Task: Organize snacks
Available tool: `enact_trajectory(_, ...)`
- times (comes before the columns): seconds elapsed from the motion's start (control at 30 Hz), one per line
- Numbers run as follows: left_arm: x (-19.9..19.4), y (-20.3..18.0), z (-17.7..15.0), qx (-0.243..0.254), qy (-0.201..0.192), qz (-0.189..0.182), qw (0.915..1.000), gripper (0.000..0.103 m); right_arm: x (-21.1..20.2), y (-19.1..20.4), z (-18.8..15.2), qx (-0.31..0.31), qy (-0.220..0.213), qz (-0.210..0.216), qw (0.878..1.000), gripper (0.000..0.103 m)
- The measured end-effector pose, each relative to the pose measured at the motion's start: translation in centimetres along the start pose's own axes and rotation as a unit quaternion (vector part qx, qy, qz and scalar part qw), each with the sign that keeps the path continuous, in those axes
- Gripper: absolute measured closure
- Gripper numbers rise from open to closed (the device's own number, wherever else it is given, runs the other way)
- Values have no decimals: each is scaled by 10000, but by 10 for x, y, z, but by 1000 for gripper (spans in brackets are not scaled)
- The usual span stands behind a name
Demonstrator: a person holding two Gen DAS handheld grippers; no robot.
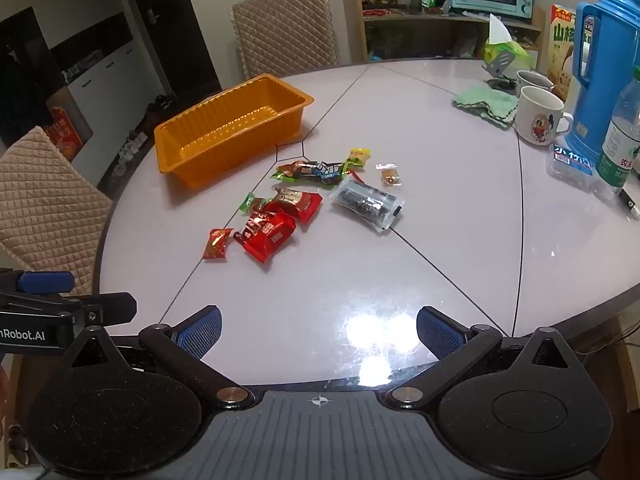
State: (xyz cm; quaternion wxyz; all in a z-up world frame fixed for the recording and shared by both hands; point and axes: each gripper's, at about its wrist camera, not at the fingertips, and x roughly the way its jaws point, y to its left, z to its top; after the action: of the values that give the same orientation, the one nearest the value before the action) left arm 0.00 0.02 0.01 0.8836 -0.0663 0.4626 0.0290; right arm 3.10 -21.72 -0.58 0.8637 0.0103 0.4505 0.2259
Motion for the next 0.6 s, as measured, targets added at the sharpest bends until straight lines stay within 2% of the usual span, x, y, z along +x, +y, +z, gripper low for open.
enact_trajectory(0.6,2,-2,0,48,12,-10,10000,1,-3,-2,1,15,7,-22,10000,0)
